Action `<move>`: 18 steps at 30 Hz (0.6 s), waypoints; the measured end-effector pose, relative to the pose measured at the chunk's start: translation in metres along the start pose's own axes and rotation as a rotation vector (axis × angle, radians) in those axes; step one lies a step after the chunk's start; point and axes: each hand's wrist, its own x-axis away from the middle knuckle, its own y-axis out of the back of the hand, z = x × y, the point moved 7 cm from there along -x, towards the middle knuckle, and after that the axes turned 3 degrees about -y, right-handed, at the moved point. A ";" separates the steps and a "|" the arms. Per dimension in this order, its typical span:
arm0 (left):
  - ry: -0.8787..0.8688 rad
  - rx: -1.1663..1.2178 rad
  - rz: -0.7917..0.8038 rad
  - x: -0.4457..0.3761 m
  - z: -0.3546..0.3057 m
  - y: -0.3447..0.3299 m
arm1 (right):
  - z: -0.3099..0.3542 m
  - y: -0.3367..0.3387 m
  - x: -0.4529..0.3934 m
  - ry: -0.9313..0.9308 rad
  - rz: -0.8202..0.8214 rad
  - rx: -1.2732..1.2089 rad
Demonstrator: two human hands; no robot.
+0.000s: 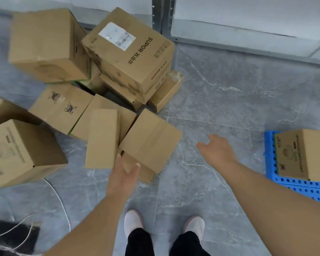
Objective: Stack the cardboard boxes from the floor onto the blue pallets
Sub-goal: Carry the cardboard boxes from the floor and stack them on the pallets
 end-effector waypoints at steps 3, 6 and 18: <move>0.004 0.041 0.000 -0.027 0.013 0.006 | 0.023 -0.019 -0.011 0.021 -0.006 0.006; 0.032 0.079 -0.005 -0.052 0.020 0.000 | 0.039 -0.041 -0.031 0.061 0.011 0.030; 0.281 0.357 -0.111 -0.125 0.059 -0.079 | 0.089 -0.107 -0.153 0.272 0.100 0.270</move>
